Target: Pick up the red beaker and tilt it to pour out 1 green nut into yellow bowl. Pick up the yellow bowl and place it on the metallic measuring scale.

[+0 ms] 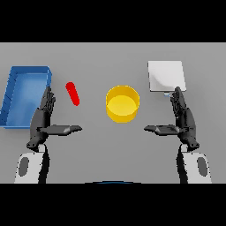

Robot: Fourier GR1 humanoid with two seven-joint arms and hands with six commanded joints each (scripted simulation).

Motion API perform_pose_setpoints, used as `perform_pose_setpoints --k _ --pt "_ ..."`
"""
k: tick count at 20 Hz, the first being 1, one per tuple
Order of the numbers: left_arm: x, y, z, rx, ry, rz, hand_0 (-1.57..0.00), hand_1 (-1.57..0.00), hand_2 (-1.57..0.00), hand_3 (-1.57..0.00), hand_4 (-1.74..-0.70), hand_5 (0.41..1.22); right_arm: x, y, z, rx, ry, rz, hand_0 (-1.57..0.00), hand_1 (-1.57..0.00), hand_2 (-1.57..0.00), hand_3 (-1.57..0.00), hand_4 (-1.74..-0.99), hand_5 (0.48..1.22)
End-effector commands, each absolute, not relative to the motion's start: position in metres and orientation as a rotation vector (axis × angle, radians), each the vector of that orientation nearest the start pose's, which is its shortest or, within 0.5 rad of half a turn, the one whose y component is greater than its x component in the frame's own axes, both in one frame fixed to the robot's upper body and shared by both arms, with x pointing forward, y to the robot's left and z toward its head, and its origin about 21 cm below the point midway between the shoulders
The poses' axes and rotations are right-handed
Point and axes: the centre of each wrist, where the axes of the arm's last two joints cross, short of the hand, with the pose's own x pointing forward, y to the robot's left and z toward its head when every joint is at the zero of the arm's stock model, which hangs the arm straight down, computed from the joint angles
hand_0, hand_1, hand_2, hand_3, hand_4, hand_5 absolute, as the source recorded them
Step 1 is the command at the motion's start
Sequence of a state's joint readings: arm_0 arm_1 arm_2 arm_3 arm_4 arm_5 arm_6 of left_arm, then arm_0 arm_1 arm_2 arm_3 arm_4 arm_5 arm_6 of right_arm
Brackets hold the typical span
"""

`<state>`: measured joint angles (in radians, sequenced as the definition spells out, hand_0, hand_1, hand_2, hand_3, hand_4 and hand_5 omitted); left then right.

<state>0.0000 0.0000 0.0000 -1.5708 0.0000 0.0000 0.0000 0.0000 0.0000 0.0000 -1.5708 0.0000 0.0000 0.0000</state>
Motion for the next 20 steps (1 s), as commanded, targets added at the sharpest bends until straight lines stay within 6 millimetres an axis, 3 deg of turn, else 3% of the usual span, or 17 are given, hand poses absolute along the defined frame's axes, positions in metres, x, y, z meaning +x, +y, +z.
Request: perform_pose_setpoints --k 1,6,9,13,15,20 --pt "0.248 0.229 -0.003 0.001 -1.571 0.002 0.00 0.00 0.00 0.00 -1.20 0.652 0.249 -0.228 -0.002 -0.001 -1.570 -0.002 0.00 0.00 0.00 0.00 -1.245 0.681" --pt "0.248 0.229 -0.004 -0.001 -1.568 -0.001 0.00 0.00 0.00 0.00 -1.20 0.652 0.250 -0.231 -0.004 -0.001 -1.570 -0.002 0.00 0.00 0.00 0.00 -1.245 0.681" --pt "0.230 0.231 0.010 0.074 -1.606 -0.163 0.00 0.00 0.00 0.00 -1.21 0.650 0.232 -0.235 0.005 -0.195 -1.697 0.248 0.00 0.00 0.00 0.00 -1.239 0.679" --pt "0.224 0.226 0.016 0.081 -1.584 -0.214 0.00 0.00 0.00 0.00 -1.23 0.661 0.222 -0.227 0.009 -0.210 -1.707 0.295 0.00 0.00 0.00 0.00 -1.241 0.680" --pt "0.226 0.226 0.014 0.081 -1.564 -0.232 0.00 0.00 0.00 0.00 -1.24 0.668 0.222 -0.228 0.011 -0.202 -1.700 0.287 0.00 0.00 0.00 0.00 -1.250 0.681" --pt "0.255 0.215 0.005 0.041 -1.533 -0.248 0.00 0.00 0.00 0.00 -1.36 0.724 0.225 -0.228 0.007 -0.141 -1.708 0.262 0.00 0.00 0.00 0.00 -1.286 0.676"
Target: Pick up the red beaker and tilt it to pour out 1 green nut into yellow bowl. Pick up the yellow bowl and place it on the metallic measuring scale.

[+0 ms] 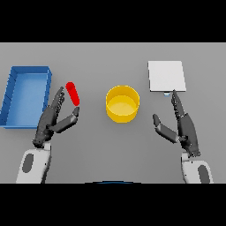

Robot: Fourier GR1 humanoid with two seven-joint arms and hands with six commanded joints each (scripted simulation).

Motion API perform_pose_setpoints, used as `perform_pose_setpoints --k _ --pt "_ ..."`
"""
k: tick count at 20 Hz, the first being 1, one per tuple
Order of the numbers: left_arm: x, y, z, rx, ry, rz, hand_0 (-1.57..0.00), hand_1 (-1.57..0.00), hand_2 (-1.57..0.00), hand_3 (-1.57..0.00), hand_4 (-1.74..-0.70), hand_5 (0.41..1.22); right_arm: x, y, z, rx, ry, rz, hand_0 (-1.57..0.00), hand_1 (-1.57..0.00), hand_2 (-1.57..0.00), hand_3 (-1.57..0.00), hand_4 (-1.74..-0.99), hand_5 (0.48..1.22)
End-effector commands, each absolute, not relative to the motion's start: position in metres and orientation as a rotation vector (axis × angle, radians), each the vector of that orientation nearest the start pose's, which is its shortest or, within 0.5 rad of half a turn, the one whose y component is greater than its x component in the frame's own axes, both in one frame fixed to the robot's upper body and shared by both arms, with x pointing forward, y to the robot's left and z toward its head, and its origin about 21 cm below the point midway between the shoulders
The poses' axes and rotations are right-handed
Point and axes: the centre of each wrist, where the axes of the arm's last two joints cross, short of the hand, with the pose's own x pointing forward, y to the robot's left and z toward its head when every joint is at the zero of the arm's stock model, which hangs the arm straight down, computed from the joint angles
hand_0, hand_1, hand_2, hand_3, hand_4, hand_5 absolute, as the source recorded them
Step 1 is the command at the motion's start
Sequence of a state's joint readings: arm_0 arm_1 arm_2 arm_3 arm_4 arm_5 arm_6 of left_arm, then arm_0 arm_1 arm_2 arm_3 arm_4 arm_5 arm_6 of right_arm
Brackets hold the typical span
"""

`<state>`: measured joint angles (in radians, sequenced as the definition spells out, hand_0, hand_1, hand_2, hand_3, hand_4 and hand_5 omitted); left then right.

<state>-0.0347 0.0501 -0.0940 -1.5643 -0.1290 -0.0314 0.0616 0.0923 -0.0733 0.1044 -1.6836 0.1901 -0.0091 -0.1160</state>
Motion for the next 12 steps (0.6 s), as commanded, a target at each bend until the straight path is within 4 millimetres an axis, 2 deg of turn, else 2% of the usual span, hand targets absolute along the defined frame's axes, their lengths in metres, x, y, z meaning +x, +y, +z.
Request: perform_pose_setpoints --k 1,4,8,11,12 --pt "0.261 0.212 0.005 0.040 -1.536 -0.257 0.00 0.00 0.00 0.00 -1.37 0.732 0.226 -0.229 0.010 -0.143 -1.720 0.258 0.00 0.00 0.00 0.00 -1.296 0.677" --pt "0.280 0.212 0.002 0.056 -1.523 -0.268 0.00 0.00 0.00 0.00 -1.38 0.739 0.223 -0.234 0.013 -0.146 -1.723 0.257 0.00 0.00 0.00 0.00 -1.312 0.681" --pt "0.298 0.211 -0.017 0.073 -1.473 -0.248 0.00 0.00 0.00 0.00 -1.35 0.720 0.227 -0.231 0.009 -0.151 -1.692 0.238 0.00 0.00 0.00 0.00 -1.337 0.687" --pt "0.315 0.212 -0.017 0.066 -1.461 -0.239 0.00 0.00 0.00 0.00 -1.33 0.714 0.228 -0.233 0.015 -0.151 -1.690 0.237 0.00 0.00 0.00 0.00 -1.338 0.688" --pt "0.319 0.212 -0.017 0.067 -1.467 -0.240 0.00 0.00 0.00 0.00 -1.33 0.714 0.227 -0.233 0.011 -0.149 -1.685 0.230 0.00 0.00 0.00 0.00 -1.338 0.688"
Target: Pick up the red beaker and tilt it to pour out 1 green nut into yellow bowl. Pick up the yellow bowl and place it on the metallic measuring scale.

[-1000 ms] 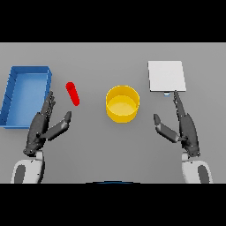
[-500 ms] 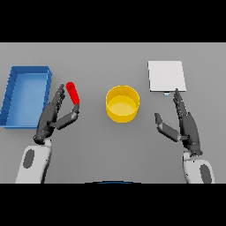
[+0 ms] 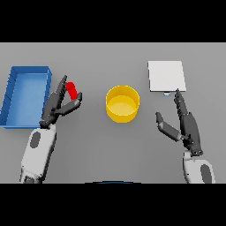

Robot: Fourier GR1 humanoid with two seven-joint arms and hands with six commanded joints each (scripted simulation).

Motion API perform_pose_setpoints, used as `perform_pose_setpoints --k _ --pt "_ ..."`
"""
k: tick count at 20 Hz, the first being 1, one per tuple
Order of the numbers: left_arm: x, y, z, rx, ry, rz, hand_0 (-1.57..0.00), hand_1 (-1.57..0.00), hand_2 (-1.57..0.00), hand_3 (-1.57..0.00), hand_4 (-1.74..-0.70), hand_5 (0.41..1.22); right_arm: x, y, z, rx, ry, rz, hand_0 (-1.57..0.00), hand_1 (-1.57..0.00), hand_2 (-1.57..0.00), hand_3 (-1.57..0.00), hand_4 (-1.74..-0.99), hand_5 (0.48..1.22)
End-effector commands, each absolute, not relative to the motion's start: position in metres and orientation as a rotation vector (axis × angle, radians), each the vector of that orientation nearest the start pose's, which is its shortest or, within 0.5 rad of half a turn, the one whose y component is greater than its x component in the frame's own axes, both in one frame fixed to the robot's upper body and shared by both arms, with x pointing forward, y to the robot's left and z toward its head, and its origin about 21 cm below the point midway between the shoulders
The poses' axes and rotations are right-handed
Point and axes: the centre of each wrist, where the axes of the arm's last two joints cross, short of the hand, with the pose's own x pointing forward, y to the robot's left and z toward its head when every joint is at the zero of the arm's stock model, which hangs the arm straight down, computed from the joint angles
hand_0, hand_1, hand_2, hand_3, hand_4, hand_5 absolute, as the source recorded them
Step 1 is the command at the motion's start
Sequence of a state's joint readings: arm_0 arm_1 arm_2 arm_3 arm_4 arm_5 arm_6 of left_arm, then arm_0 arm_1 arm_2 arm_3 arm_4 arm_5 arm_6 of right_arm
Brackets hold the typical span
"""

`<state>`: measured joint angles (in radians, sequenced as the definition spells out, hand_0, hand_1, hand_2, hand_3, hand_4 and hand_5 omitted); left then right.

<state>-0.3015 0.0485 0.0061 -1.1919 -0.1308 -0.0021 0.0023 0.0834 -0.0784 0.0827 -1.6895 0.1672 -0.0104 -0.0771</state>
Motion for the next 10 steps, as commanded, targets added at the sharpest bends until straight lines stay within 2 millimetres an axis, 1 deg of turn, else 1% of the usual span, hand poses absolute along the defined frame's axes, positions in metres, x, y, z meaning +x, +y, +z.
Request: perform_pose_setpoints --k 1,3,5,6,7,8,9,10 --pt "0.323 0.212 -0.016 0.074 -1.469 -0.249 0.00 0.00 0.00 0.00 -1.32 0.712 0.229 -0.231 0.011 -0.141 -1.688 0.233 0.00 0.00 0.00 0.00 -1.338 0.688" --pt "0.329 0.209 -0.017 0.061 -1.479 -0.263 0.00 0.00 0.00 0.00 -1.32 0.711 0.224 -0.233 0.012 -0.137 -1.716 0.234 0.00 0.00 0.00 0.00 -1.333 0.687" --pt "0.336 0.205 -0.014 0.057 -1.472 -0.263 0.00 0.00 0.00 0.00 -1.31 0.704 0.227 -0.234 0.012 -0.142 -1.698 0.227 0.00 0.00 0.00 0.00 -1.332 0.685" --pt "0.339 0.205 -0.015 0.061 -1.471 -0.271 0.00 0.00 0.00 0.00 -1.31 0.703 0.226 -0.233 0.012 -0.138 -1.702 0.227 0.00 0.00 0.00 0.00 -1.329 0.684" --pt "0.341 0.206 -0.013 0.061 -1.476 -0.274 0.00 0.00 0.00 0.00 -1.31 0.706 0.226 -0.237 0.011 -0.142 -1.697 0.228 0.00 0.00 0.00 0.00 -1.324 0.683" --pt "0.346 0.202 -0.011 0.058 -1.464 -0.272 0.00 0.00 0.00 0.00 -1.32 0.708 0.229 -0.236 0.012 -0.141 -1.699 0.222 0.00 0.00 0.00 0.00 -1.320 0.683" --pt "0.347 0.199 -0.012 0.050 -1.468 -0.279 0.00 0.00 0.00 0.00 -1.32 0.710 0.229 -0.233 0.011 -0.137 -1.697 0.225 0.00 0.00 0.00 0.00 -1.315 0.682" --pt "0.349 0.199 -0.016 0.042 -1.465 -0.281 0.00 0.00 0.00 0.00 -1.33 0.715 0.230 -0.233 0.015 -0.143 -1.708 0.226 0.00 0.00 0.00 0.00 -1.311 0.682"
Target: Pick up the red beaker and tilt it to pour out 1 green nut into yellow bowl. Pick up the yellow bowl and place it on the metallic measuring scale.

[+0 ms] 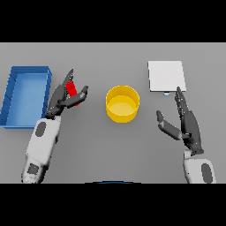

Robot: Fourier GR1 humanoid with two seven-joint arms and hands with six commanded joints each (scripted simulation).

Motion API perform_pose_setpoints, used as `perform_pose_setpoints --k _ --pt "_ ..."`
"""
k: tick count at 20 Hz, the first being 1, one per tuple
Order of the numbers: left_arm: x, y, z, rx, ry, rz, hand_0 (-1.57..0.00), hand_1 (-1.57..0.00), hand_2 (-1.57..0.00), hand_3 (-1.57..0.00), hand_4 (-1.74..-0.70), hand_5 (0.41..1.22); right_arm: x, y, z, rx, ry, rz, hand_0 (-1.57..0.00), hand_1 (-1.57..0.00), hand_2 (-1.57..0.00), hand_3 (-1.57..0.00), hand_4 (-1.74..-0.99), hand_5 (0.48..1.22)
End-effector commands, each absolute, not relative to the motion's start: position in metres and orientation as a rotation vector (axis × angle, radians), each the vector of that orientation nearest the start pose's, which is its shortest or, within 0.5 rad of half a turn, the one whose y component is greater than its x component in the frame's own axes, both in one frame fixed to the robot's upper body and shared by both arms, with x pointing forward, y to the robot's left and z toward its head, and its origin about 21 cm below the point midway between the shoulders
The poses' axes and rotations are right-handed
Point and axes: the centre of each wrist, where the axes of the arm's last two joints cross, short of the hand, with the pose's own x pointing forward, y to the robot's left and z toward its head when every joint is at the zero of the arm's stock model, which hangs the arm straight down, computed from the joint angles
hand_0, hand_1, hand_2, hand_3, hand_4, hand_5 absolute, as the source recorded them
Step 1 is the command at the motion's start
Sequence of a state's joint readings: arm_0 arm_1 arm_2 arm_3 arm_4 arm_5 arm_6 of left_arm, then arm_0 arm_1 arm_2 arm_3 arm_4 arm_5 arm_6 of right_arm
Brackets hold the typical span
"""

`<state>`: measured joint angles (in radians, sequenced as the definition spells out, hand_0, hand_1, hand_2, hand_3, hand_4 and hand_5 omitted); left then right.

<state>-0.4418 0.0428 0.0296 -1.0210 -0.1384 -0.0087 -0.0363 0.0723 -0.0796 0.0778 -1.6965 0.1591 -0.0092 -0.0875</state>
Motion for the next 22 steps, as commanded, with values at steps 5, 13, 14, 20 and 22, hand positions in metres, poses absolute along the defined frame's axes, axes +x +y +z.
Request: perform_pose_setpoints --k 5,13,14,20,22 --pt "0.354 0.191 -0.020 0.020 -1.500 -0.220 -0.25 -0.28 -0.31 -0.22 -1.44 0.795 0.224 -0.237 0.014 -0.161 -1.708 0.233 0.00 0.00 0.00 0.00 -1.289 0.684" --pt "0.360 0.178 -0.022 0.109 -1.532 -0.219 -1.34 -1.34 -1.35 -1.34 -1.51 1.132 0.232 -0.233 0.013 -0.137 -1.701 0.235 0.00 0.00 0.00 0.00 -1.296 0.681" --pt "0.359 0.177 -0.025 0.100 -1.557 -0.205 -1.38 -1.39 -1.39 -1.39 -1.55 1.129 0.231 -0.234 0.011 -0.124 -1.700 0.235 0.00 0.00 0.00 0.00 -1.303 0.682" --pt "0.362 0.182 -0.002 0.112 -1.656 -0.191 -1.52 -1.52 -1.52 -1.52 -1.69 1.100 0.231 -0.231 0.012 -0.152 -1.713 0.270 0.00 0.00 0.00 0.00 -1.254 0.667" --pt "0.363 0.179 0.012 0.128 -1.694 -0.211 -1.54 -1.54 -1.54 -1.54 -1.71 1.097 0.231 -0.230 0.011 -0.143 -1.723 0.270 0.00 0.00 0.00 0.00 -1.255 0.672"
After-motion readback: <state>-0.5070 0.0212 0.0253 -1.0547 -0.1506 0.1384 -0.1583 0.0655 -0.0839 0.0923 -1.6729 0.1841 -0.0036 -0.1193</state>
